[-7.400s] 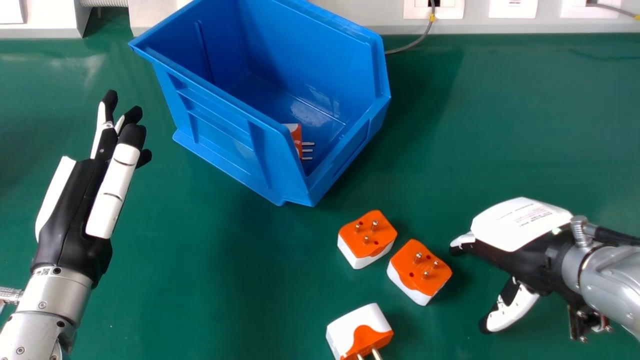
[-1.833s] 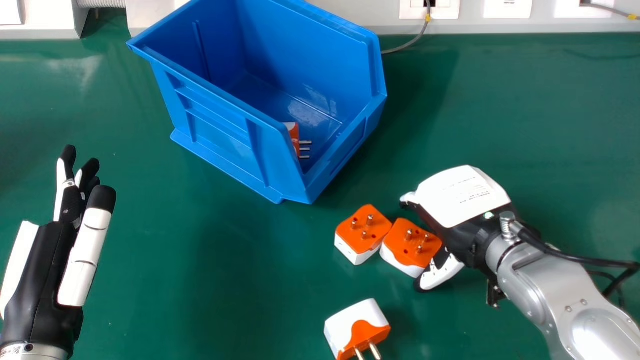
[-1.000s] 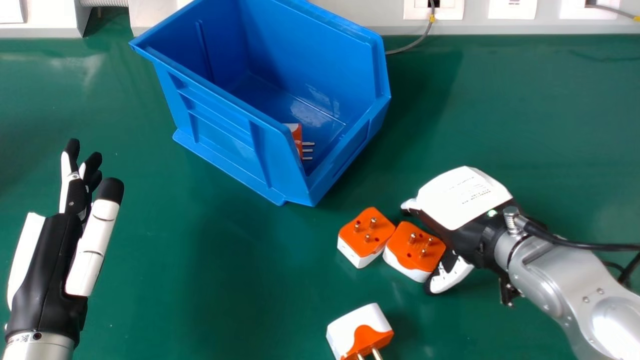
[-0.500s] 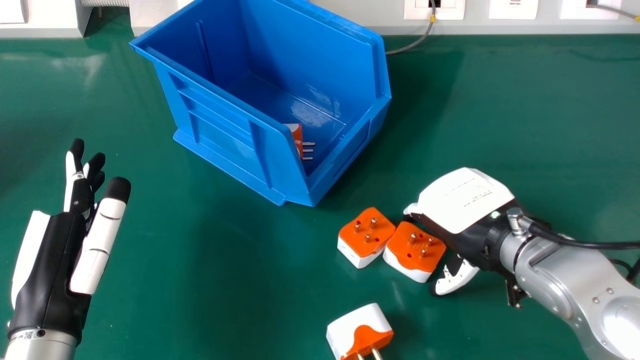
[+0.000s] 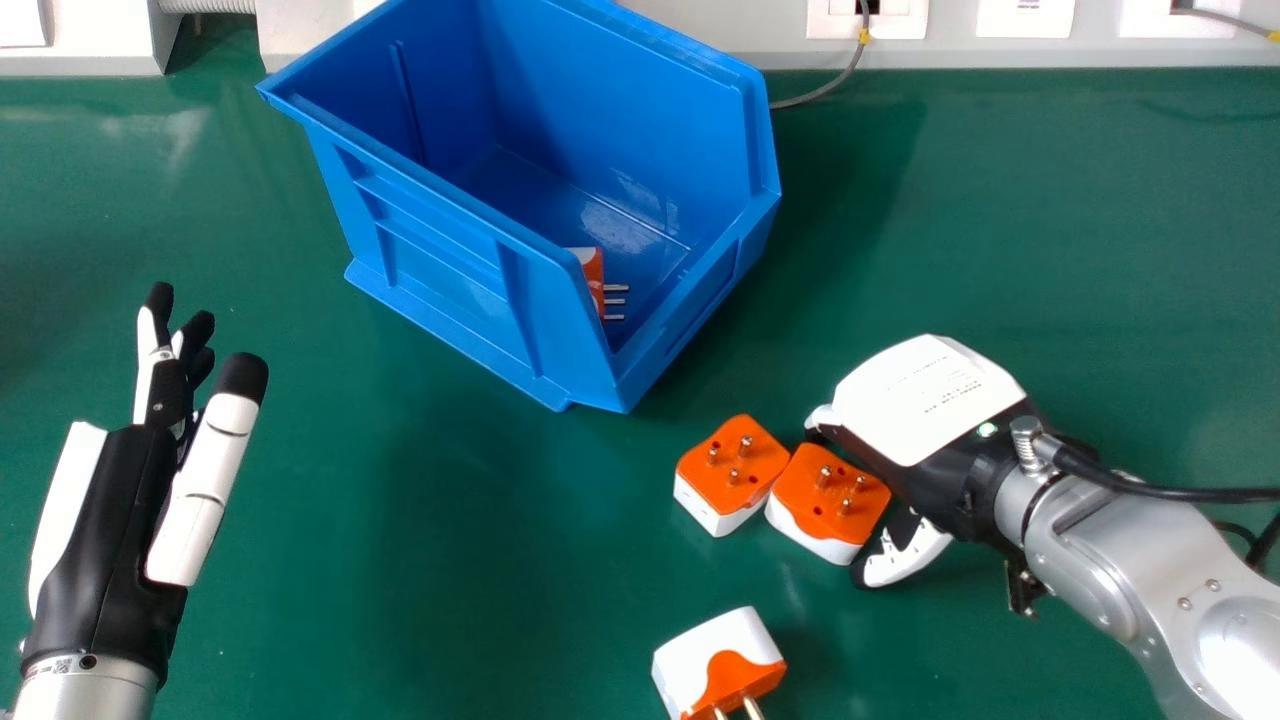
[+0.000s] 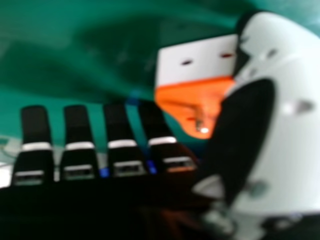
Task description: Pick all objects and put in blue box
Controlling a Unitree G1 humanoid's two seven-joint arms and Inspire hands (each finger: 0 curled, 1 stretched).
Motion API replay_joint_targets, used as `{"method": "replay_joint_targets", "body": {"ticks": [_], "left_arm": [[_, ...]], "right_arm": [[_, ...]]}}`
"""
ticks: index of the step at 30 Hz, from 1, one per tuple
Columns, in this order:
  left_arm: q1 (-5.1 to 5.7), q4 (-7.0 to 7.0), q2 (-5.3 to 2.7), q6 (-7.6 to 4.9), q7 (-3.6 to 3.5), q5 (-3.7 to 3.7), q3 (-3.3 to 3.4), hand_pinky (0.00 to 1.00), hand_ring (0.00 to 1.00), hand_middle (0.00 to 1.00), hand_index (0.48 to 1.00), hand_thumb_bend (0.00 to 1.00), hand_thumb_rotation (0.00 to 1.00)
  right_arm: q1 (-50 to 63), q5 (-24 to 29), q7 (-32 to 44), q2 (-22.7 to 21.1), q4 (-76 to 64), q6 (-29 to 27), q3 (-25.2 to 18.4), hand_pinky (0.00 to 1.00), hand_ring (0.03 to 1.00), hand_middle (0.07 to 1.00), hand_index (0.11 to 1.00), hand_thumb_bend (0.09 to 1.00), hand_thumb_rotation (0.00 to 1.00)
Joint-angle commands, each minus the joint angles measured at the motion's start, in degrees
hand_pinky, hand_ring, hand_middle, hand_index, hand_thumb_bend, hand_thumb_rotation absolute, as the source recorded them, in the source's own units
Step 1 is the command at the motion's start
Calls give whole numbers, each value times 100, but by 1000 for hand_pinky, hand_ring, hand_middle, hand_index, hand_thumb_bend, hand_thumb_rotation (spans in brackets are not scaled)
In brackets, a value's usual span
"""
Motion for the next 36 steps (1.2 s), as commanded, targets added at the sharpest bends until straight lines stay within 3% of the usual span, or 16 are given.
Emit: {"method": "replay_joint_targets", "body": {"ticks": [1, 10, 20, 36], "left_arm": [[-27, -125, 47, -24, 33, 2, -5, 918, 990, 1000, 991, 609, 1000], [-32, -169, 37, 31, 29, -8, -32, 919, 991, 1000, 992, 592, 1000], [-55, -134, 42, 2, -4, -81, -43, 924, 993, 1000, 994, 590, 1000], [-41, -176, 32, -9, -8, -88, -77, 933, 995, 1000, 996, 592, 1000]], "right_arm": [[29, -33, -89, 33, 10, -9, 47, 705, 798, 822, 802, 457, 435], [4, -15, -326, 63, 95, -65, 93, 722, 813, 845, 834, 461, 415], [115, 230, -268, 132, -13, -90, 34, 753, 841, 878, 868, 463, 388], [122, 218, -243, 202, -19, -60, 140, 751, 842, 879, 868, 454, 354]]}}
